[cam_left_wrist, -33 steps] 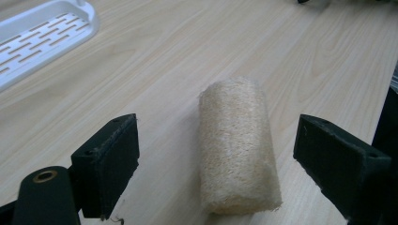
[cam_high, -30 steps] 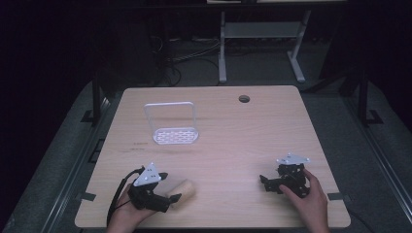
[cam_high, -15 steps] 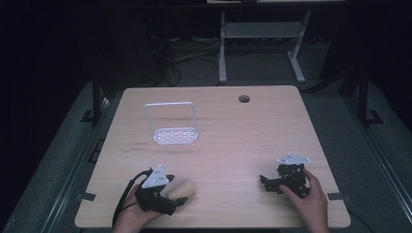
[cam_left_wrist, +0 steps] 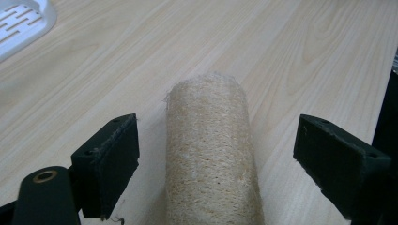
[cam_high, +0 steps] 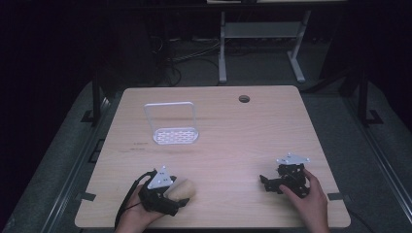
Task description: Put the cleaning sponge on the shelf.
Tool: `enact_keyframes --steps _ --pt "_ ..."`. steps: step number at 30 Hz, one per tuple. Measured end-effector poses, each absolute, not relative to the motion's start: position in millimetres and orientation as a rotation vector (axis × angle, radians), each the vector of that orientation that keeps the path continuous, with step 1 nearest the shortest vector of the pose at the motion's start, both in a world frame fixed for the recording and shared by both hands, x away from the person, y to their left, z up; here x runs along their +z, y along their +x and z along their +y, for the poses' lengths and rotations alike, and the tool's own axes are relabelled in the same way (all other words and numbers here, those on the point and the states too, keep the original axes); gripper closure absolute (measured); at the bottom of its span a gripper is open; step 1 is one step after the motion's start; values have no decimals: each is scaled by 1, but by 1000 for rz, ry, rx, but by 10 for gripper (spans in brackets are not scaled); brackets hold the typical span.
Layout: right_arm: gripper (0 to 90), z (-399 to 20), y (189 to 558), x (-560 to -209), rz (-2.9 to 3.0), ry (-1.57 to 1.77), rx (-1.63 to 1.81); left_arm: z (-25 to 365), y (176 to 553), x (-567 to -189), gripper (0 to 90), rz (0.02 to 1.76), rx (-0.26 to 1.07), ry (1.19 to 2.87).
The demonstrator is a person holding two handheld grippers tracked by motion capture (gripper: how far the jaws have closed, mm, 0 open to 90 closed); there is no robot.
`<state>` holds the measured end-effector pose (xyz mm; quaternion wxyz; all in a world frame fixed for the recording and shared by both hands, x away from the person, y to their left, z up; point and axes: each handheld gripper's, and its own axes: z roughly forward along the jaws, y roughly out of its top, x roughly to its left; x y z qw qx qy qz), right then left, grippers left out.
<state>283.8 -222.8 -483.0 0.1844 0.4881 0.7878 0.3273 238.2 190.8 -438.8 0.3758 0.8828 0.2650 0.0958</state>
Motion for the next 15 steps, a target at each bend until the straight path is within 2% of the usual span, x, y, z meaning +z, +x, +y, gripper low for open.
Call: enact_keyframes --steps 15 --pt "0 -223 284 -483 2221 1376 923 186 242 -449 142 685 250 2310"
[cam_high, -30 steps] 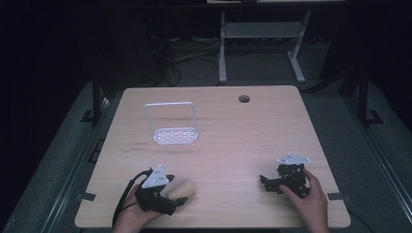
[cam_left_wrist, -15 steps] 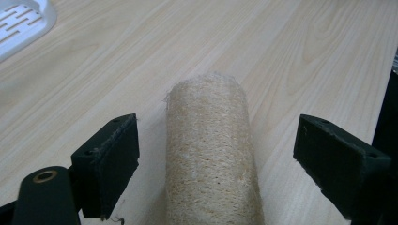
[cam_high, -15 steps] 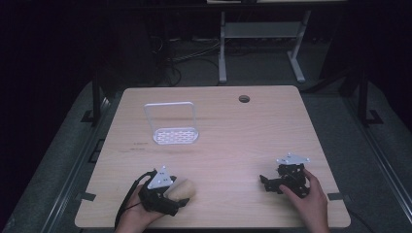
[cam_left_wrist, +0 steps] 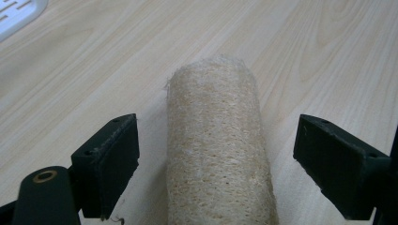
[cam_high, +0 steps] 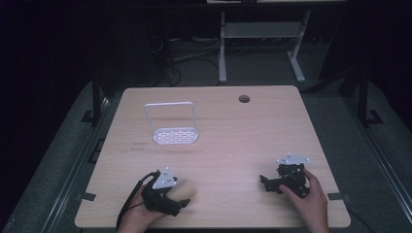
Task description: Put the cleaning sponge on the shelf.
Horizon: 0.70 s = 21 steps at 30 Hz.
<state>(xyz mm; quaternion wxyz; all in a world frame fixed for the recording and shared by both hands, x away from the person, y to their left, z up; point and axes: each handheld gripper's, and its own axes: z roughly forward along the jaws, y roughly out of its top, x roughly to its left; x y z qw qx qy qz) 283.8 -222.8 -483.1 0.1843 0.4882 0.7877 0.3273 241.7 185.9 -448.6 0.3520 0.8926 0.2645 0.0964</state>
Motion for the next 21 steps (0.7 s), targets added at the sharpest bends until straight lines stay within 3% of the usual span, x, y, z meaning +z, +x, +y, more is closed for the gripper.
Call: enact_keyframes --steps 11,21 --pt "0 -223 284 -483 2221 1377 923 180 244 -456 153 674 245 2345" --pt "0 -223 284 -483 2221 1376 923 182 244 -455 246 675 242 2337"
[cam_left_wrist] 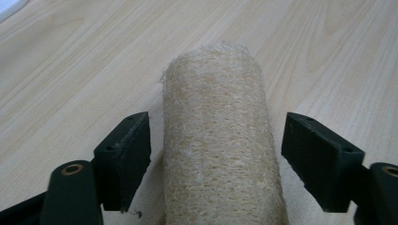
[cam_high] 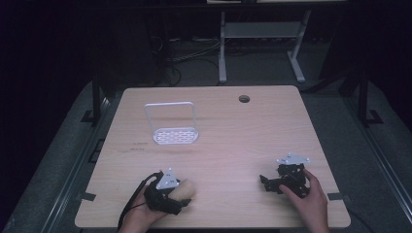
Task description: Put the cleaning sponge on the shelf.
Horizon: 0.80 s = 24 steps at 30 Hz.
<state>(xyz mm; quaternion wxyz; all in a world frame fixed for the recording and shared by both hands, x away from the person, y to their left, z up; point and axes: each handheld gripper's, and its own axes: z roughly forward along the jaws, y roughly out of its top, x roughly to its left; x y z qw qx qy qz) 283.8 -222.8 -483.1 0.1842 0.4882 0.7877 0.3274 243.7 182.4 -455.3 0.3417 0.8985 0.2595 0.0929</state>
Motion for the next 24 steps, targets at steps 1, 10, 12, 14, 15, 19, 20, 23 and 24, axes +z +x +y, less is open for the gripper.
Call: enact_keyframes --steps 1,10,12,14,15,19,20,23,24 --pt "0 -223 284 -483 2221 1376 923 182 244 -455 247 675 241 2337" --pt "0 -223 284 -483 2221 1378 923 184 244 -455 366 670 240 2333" --pt "0 -223 284 -483 2221 1377 923 185 244 -454 377 671 236 2333" --pt "0 -223 284 -483 2221 1377 923 185 244 -454 391 671 234 2332" --pt "0 -223 284 -483 2221 1377 923 185 244 -454 394 671 233 2332" --pt "0 -223 284 -483 2221 1377 923 185 244 -454 404 676 226 2330" --pt "0 -223 284 -483 2221 1376 923 185 244 -454 406 678 224 2329" --pt "0 -223 284 -483 2221 1376 923 186 245 -454 408 683 216 2328" --pt "0 -223 284 -483 2221 1377 923 186 246 -454 408 683 214 2328"
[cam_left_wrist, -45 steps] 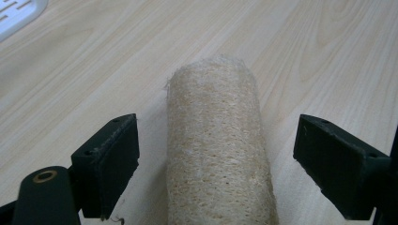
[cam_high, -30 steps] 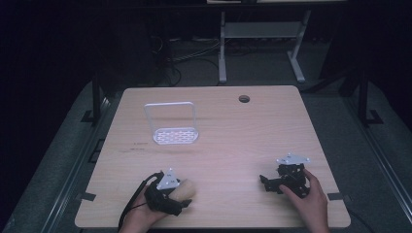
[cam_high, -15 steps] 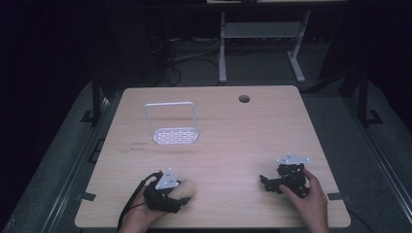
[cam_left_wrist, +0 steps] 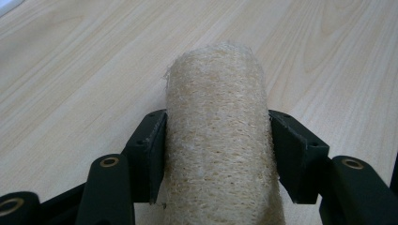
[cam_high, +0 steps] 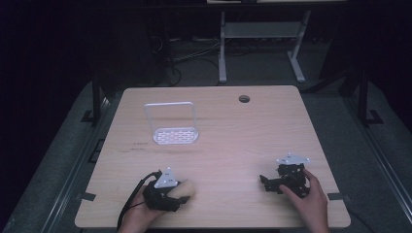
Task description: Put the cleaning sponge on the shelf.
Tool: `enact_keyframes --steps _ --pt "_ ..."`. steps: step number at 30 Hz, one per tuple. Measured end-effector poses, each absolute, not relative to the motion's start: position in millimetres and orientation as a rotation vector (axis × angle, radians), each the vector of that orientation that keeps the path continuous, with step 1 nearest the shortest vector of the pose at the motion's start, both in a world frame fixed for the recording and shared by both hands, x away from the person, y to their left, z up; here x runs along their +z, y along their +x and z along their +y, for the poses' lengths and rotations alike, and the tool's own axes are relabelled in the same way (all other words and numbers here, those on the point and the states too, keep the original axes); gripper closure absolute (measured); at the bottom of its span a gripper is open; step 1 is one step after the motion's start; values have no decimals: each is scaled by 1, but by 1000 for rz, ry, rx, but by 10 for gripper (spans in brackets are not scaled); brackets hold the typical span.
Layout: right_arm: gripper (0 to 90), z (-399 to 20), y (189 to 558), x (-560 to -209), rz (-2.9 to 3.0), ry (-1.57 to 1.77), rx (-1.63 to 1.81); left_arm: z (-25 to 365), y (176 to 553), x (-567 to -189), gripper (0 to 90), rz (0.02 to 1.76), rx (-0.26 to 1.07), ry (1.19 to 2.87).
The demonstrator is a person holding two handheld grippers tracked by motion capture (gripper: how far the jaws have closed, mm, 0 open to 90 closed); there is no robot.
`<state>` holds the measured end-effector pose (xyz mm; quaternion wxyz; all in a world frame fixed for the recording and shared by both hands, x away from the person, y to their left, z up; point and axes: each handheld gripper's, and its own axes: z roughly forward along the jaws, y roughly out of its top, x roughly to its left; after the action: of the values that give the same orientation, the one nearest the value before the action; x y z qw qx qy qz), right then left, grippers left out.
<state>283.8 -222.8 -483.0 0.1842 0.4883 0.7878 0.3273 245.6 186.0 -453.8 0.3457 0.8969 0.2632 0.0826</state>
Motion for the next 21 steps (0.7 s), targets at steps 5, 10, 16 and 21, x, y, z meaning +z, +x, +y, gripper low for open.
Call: enact_keyframes --steps 5,10,16,21 --pt "0 -223 284 -483 2221 1376 923 187 246 -452 409 677 214 2324" --pt "0 -223 284 -483 2221 1376 923 189 248 -446 410 668 227 2312" --pt "0 -223 284 -483 2221 1378 922 191 252 -442 410 659 231 2301" --pt "0 -223 284 -483 2219 1377 926 193 255 -439 410 658 229 2289"
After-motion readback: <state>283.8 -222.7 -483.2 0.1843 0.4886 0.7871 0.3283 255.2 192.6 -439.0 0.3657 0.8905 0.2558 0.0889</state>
